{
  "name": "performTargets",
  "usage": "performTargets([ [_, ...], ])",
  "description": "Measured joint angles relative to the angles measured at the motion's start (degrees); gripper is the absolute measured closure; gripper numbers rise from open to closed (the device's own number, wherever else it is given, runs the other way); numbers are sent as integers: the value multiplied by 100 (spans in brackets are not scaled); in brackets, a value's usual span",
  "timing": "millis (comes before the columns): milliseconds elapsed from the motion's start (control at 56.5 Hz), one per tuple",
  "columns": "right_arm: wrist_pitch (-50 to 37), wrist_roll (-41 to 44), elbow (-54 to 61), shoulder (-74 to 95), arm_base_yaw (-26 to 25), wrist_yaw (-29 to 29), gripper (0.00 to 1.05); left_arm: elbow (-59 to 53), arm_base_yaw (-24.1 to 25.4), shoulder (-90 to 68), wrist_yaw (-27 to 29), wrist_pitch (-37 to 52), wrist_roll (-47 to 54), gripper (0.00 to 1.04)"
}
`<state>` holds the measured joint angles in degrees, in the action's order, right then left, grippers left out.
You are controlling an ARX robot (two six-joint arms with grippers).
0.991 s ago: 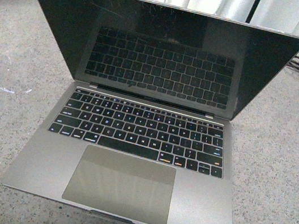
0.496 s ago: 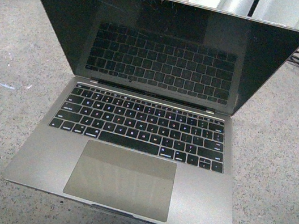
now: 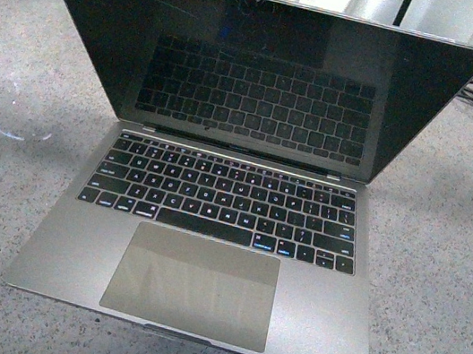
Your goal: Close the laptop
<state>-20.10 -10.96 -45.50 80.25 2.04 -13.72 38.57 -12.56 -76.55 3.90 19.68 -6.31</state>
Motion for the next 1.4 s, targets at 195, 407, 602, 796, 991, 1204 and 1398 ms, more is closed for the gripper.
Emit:
performTargets([
  [195,640,-319,-811,579,243,-369,22,879,-129,-767,-310,-525,9,20],
  [407,914,-686,-951,903,531,-798,70,1314,-269,-1189,-310,-789,125,67],
  [602,748,-782,-940,955,577,-898,103,1331,-254,-1235,-264,-728,264,101],
  [796,621,-1495,-901,1060,400,-1316,104,1333,-96,-1432,-435,-885,258,101],
  [991,61,-3097,127,1388,304,-2409,104,538,118,-1062,-413,-979,98,101],
  [1204,-485,-3939,986,1620,487,-2586,104,-219,407,-940,-352,-1073,-166,101],
  [1398,-822,-4728,1502,2070,535,-2583,104,-896,546,-820,-262,-1060,-721,101],
])
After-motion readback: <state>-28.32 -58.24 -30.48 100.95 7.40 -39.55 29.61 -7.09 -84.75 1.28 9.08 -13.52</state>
